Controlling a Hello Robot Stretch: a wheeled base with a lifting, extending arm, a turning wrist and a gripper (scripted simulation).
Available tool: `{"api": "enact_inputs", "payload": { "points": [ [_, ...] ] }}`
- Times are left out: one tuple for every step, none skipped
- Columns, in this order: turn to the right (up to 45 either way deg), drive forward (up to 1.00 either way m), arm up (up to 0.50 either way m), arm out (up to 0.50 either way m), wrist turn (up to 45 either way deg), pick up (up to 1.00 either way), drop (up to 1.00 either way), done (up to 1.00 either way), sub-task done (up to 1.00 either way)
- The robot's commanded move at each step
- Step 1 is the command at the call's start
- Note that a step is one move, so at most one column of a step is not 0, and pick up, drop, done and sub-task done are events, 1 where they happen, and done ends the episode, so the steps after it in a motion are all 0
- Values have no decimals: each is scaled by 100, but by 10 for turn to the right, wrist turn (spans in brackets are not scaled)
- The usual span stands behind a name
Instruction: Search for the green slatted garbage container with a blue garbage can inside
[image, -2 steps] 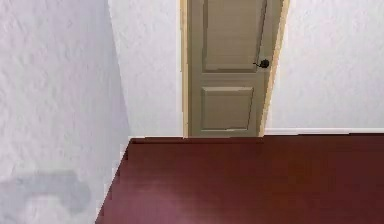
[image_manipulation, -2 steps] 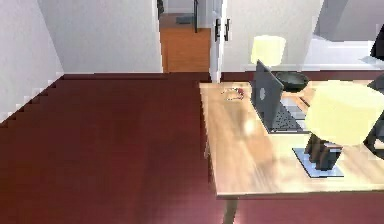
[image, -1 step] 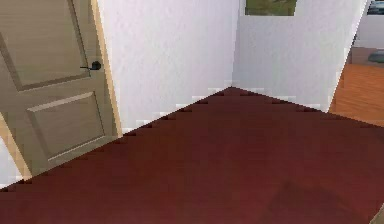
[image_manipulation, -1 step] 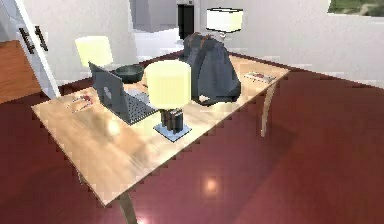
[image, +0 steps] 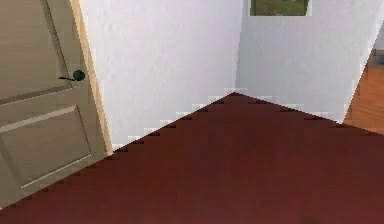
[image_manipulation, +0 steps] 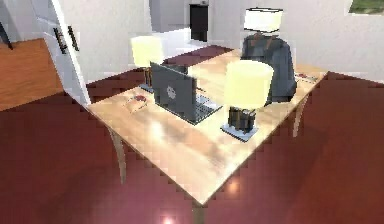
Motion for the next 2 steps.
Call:
{"api": "enact_inputs", "payload": {
  "points": [
    [300, 0, 0, 0, 0, 0, 0, 0, 0],
    [30, 0, 0, 0, 0, 0, 0, 0, 0]
  ]
}}
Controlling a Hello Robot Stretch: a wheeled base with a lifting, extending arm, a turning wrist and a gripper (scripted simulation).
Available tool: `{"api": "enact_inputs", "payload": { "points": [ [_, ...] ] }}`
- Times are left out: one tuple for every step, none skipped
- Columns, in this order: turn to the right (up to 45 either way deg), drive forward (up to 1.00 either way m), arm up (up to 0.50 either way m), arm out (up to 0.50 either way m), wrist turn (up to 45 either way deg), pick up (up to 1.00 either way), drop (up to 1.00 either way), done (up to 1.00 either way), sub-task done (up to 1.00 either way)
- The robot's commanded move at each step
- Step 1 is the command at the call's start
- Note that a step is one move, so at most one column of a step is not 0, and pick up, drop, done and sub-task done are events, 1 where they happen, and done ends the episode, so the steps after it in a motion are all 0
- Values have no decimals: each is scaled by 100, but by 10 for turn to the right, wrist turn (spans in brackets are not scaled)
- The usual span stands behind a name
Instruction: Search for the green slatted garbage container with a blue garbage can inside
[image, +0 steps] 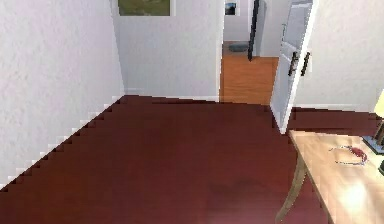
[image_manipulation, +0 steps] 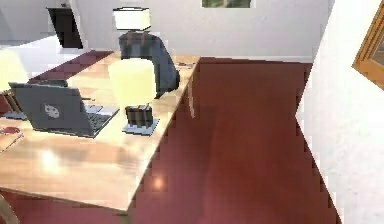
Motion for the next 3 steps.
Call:
{"api": "enact_inputs", "payload": {
  "points": [
    [0, 10, 0, 0, 0, 0, 0, 0, 0],
    [120, 0, 0, 0, 0, 0, 0, 0, 0],
    [0, 100, 0, 0, 0, 0, 0, 0, 0]
  ]
}}
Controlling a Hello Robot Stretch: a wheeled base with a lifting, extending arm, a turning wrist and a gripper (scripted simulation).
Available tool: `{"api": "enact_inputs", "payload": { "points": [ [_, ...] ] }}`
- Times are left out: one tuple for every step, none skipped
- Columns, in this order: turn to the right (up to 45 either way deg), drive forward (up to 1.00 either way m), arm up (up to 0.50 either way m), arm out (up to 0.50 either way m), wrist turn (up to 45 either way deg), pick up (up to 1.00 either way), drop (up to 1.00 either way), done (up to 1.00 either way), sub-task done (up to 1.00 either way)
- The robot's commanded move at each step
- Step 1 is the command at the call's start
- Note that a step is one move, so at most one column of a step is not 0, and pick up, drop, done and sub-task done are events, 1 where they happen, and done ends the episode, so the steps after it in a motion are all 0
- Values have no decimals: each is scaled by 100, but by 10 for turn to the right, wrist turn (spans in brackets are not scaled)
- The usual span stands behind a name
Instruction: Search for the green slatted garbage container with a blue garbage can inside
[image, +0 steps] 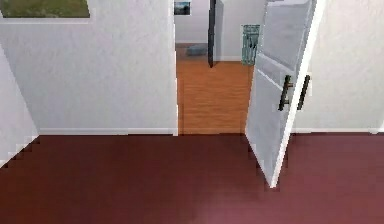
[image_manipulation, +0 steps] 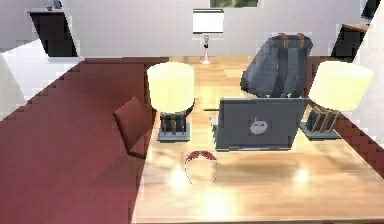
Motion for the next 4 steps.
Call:
{"api": "enact_inputs", "payload": {
  "points": [
    [60, 0, 0, 0, 0, 0, 0, 0, 0],
    [0, 20, 0, 0, 0, 0, 0, 0, 0],
    [0, 100, 0, 0, 0, 0, 0, 0, 0],
    [0, 100, 0, 0, 0, 0, 0, 0, 0]
  ]
}}
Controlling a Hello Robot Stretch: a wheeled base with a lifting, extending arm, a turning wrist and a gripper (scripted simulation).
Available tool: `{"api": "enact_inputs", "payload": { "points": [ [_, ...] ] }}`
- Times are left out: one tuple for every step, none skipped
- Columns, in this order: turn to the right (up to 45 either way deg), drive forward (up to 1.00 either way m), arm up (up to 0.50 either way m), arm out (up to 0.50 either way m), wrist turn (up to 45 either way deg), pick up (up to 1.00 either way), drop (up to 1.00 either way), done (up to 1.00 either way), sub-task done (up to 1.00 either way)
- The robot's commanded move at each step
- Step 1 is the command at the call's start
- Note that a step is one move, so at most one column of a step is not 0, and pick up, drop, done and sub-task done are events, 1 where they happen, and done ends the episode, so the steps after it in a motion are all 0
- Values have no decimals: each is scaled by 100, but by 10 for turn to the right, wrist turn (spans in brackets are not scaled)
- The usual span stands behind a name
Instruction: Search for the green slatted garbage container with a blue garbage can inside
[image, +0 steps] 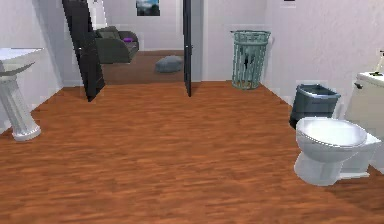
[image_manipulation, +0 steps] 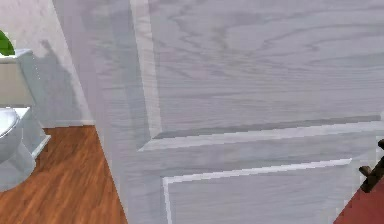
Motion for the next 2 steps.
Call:
{"api": "enact_inputs", "payload": {
  "points": [
    [90, 0, 0, 0, 0, 0, 0, 0, 0],
    [0, 35, 0, 0, 0, 0, 0, 0, 0]
  ]
}}
